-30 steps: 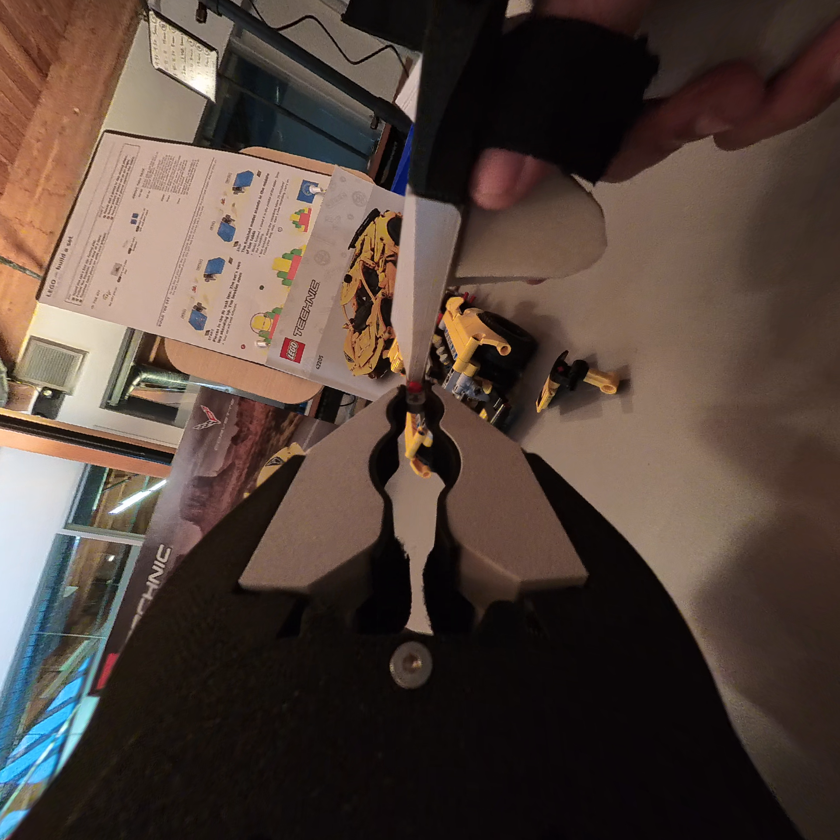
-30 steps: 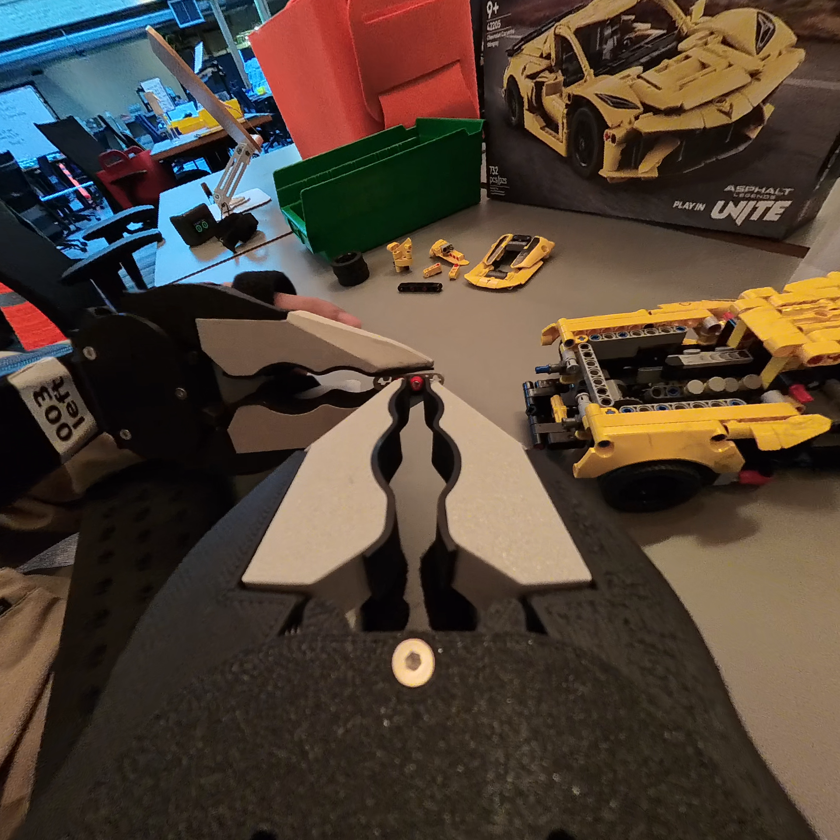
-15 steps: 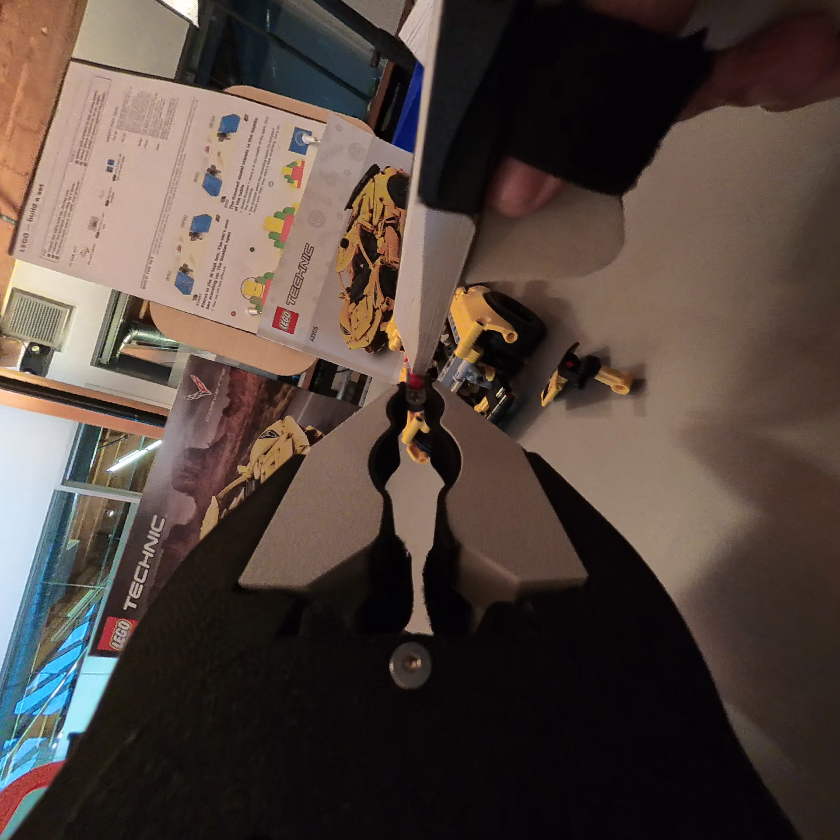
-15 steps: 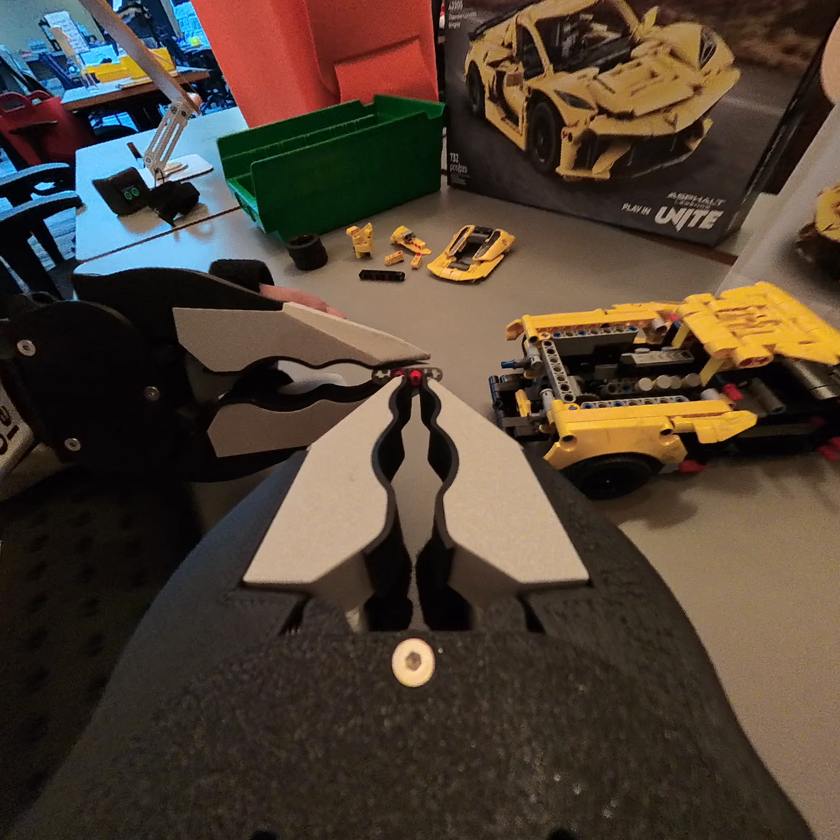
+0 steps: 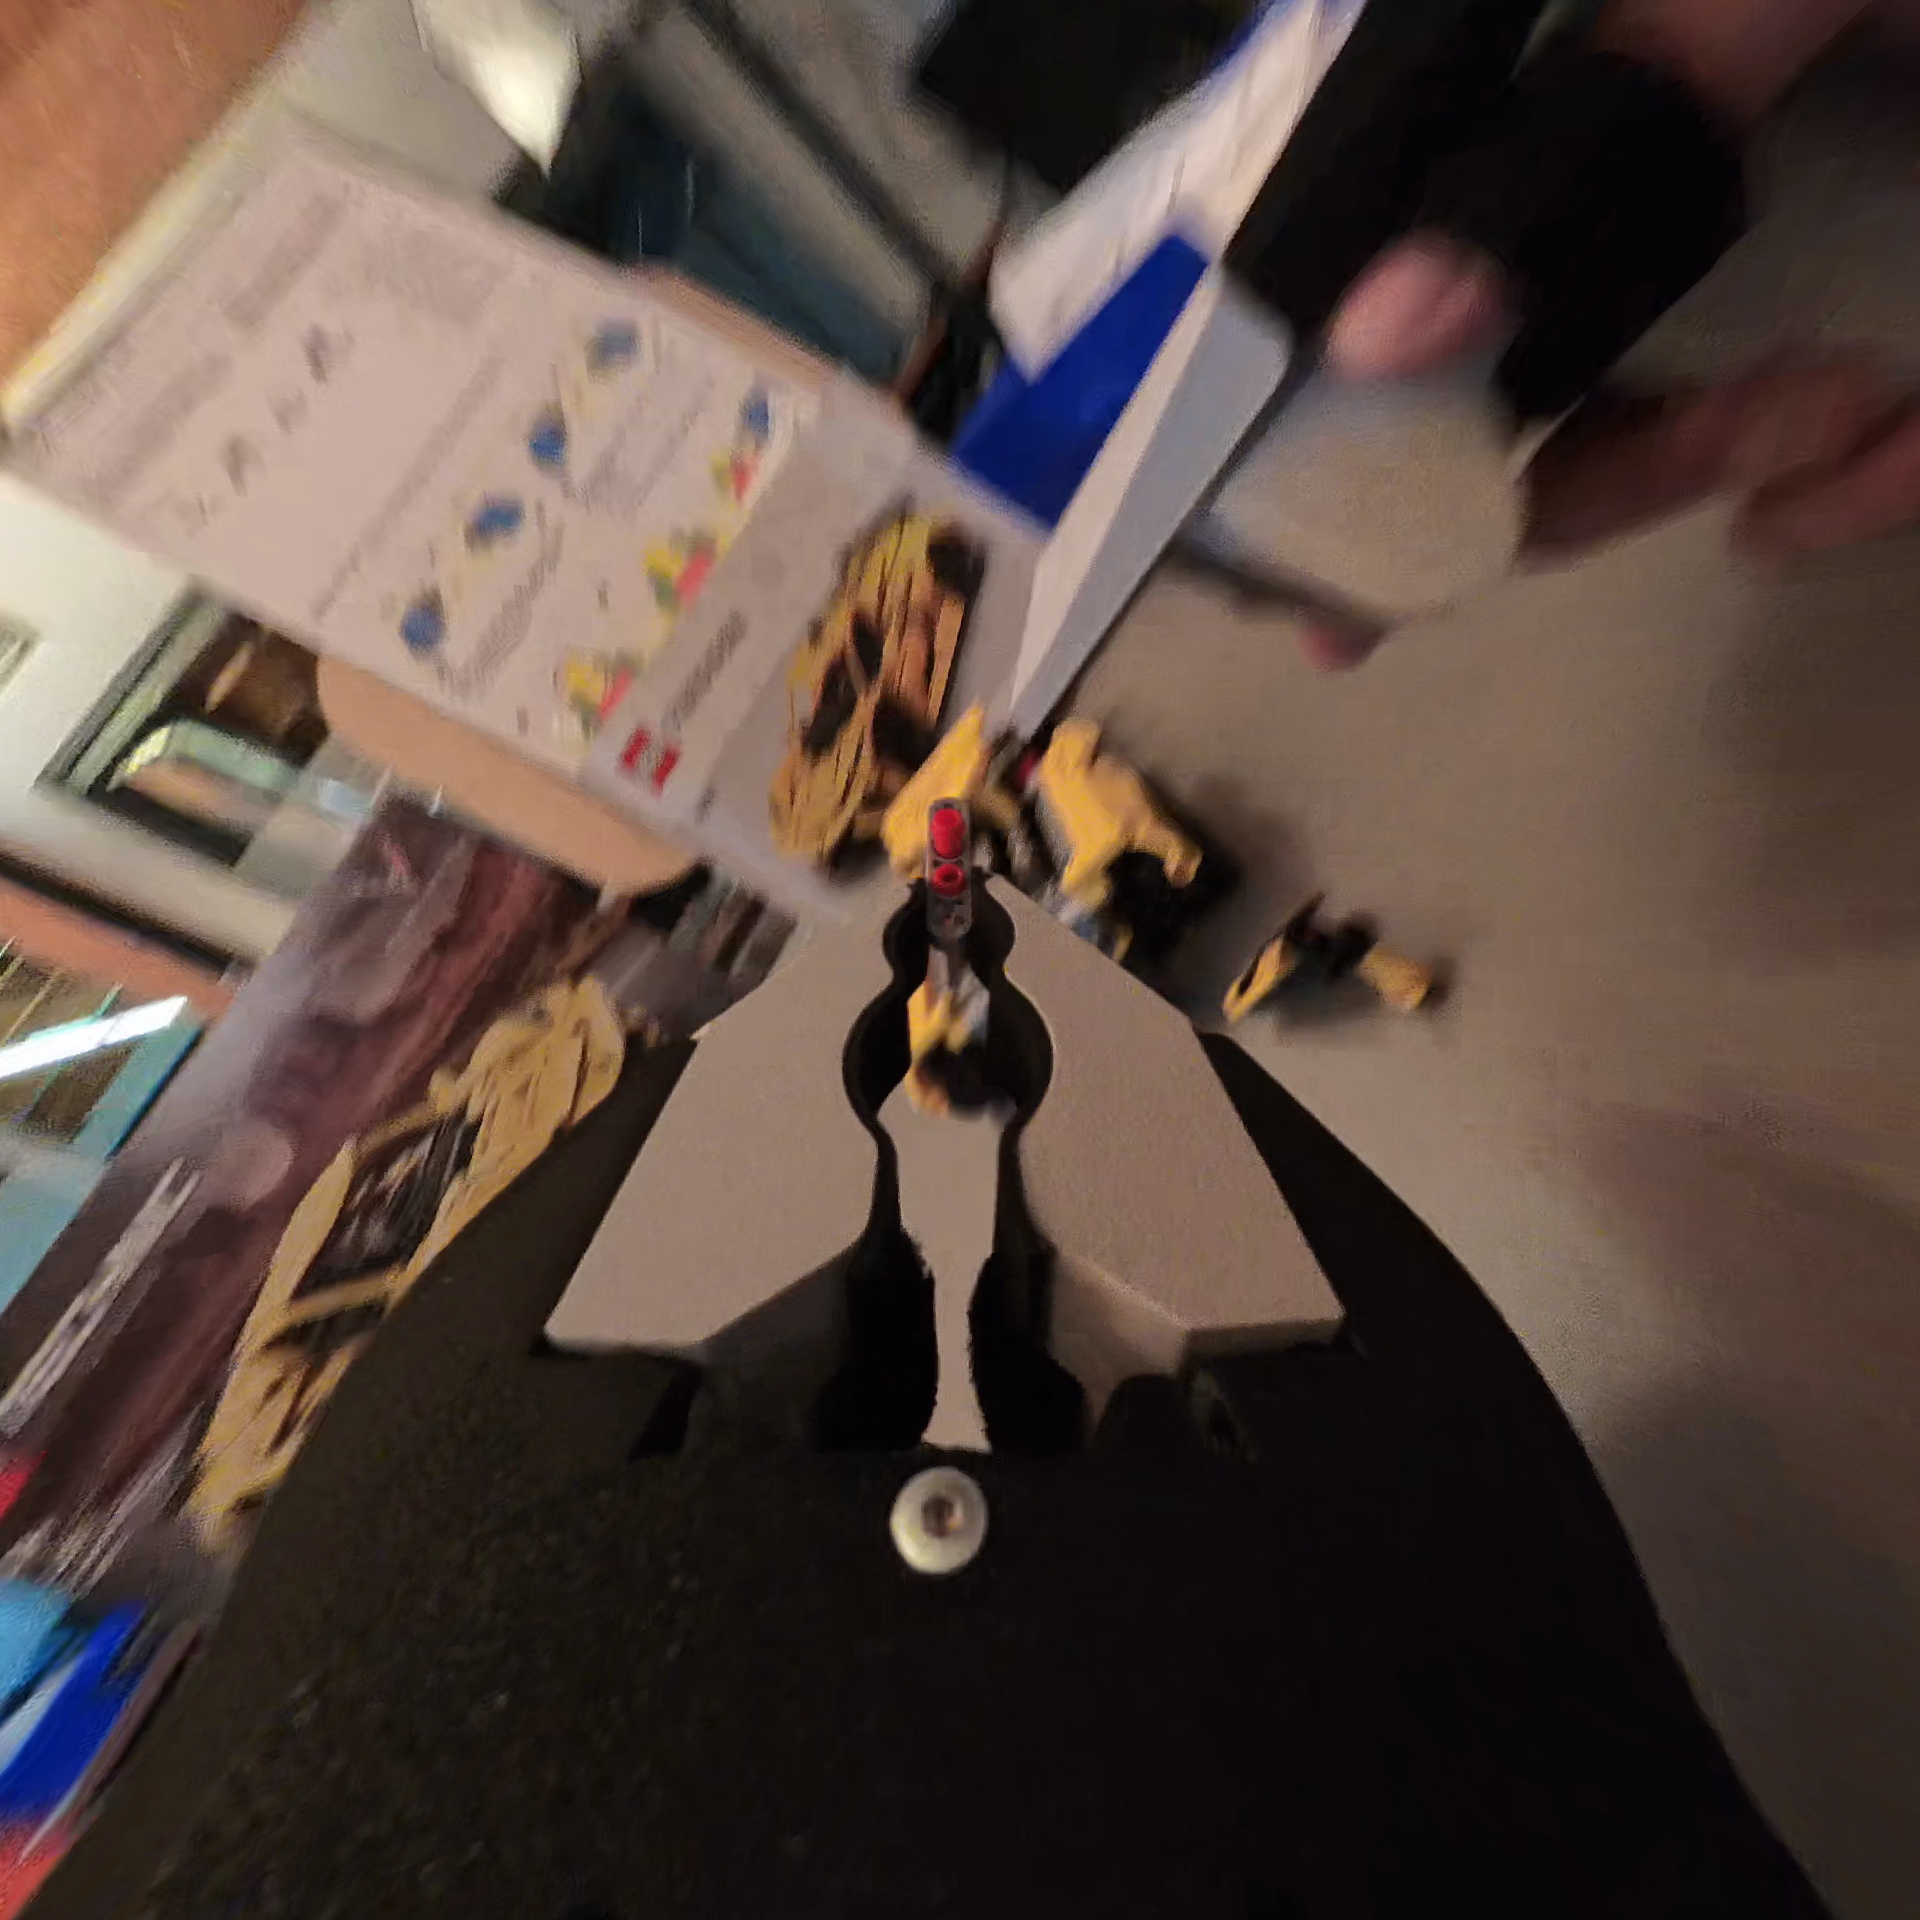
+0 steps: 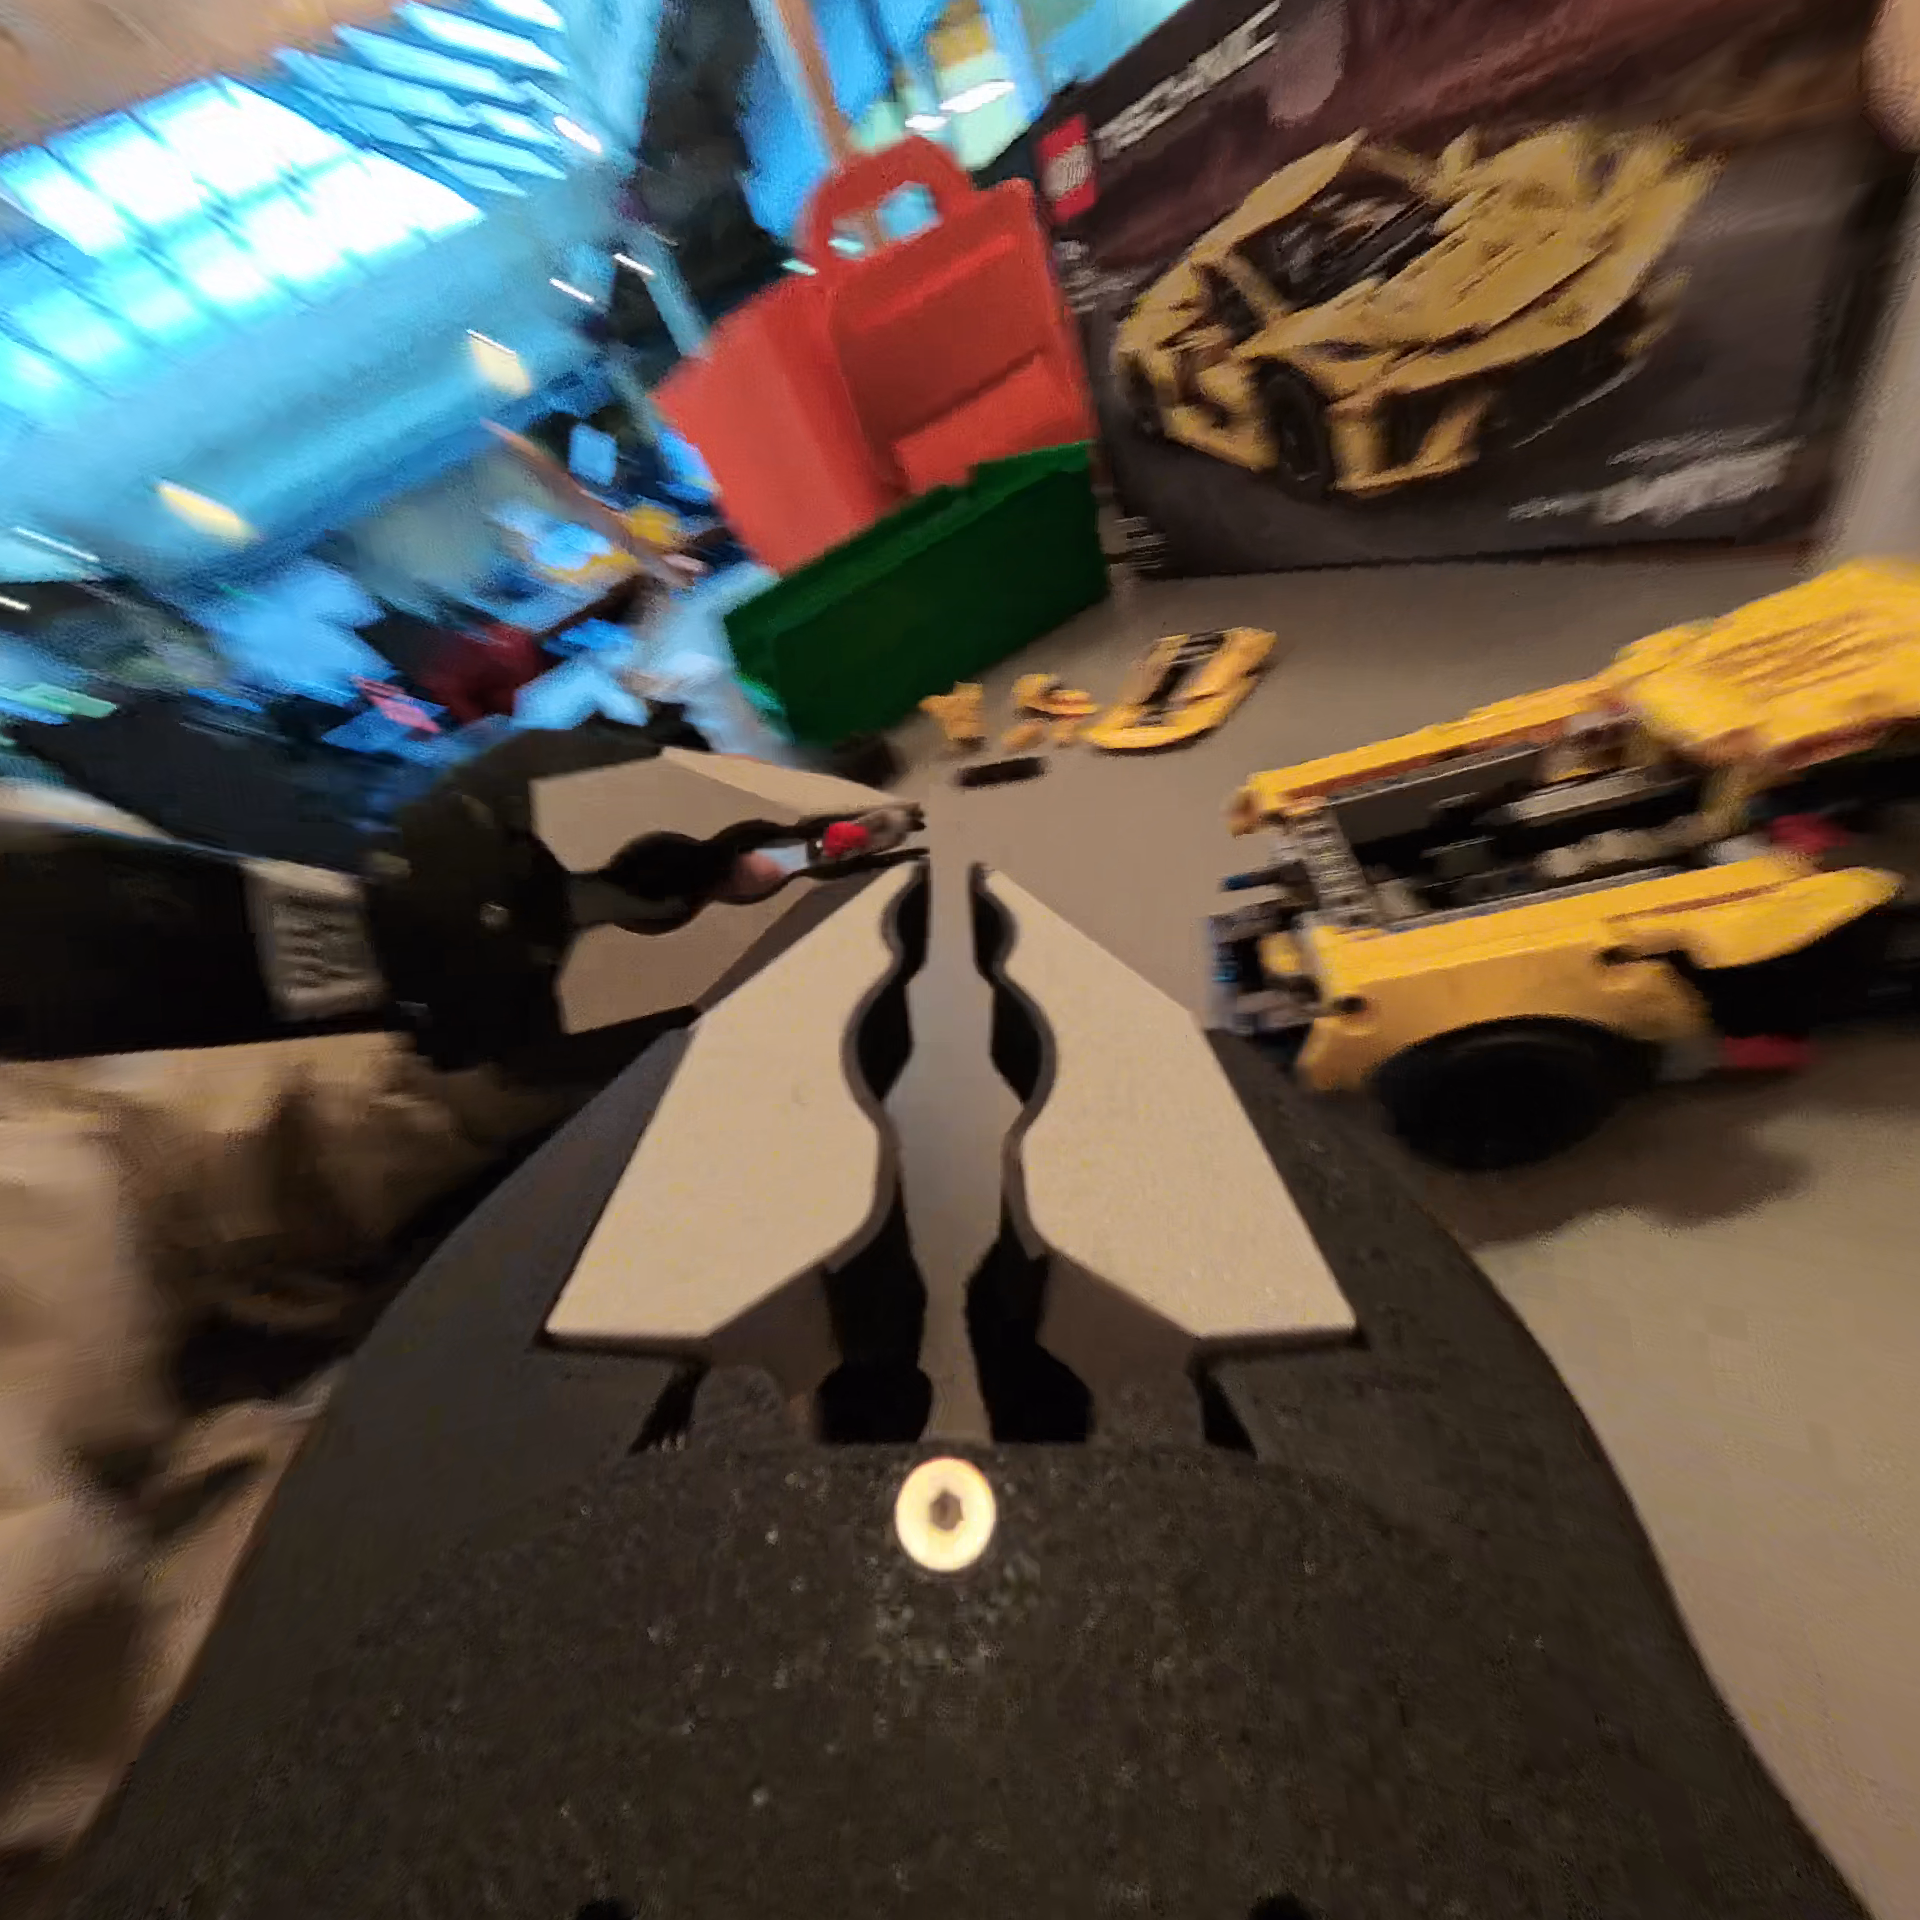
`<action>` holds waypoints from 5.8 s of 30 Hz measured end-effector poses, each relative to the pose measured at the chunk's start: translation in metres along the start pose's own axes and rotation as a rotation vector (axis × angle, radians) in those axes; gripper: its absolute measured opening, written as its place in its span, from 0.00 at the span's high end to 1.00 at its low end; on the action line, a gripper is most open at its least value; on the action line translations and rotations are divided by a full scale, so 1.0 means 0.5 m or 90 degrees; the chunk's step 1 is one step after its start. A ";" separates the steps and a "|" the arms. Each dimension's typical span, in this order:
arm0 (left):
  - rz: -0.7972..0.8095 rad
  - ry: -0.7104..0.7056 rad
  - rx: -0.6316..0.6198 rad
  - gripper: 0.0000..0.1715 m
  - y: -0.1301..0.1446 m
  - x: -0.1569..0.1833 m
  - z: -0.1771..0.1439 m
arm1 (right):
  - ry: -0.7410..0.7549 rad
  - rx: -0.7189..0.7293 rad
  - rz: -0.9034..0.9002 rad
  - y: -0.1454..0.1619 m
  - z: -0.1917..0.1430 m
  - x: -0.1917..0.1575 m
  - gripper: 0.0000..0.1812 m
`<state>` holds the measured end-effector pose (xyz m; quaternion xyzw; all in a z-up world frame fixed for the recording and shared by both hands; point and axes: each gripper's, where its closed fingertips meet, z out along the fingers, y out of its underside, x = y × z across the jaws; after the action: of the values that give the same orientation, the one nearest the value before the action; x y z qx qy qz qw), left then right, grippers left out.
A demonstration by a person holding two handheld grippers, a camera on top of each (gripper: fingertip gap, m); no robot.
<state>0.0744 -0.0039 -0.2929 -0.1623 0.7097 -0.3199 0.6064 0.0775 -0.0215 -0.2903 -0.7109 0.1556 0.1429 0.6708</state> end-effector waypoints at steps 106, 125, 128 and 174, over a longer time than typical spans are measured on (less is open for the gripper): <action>-0.535 0.461 -0.037 0.83 -0.104 0.132 0.080 | 0.199 -0.006 -0.233 -0.027 -0.159 0.107 0.99; -0.964 0.540 0.108 0.83 -0.134 0.049 0.081 | 0.191 0.042 -0.513 -0.052 -0.151 0.021 0.99; -0.990 0.560 0.140 0.84 -0.137 0.030 0.074 | 0.190 0.054 -0.508 -0.058 -0.154 0.019 0.99; -0.703 0.603 0.268 0.96 -0.229 0.059 -0.009 | -0.276 0.076 0.067 -0.062 -0.182 -0.080 0.99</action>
<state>0.0457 -0.1060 -0.2403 -0.2206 0.6338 -0.7413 0.0067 0.0533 -0.1095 -0.2400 -0.6137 0.0533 0.3176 0.7208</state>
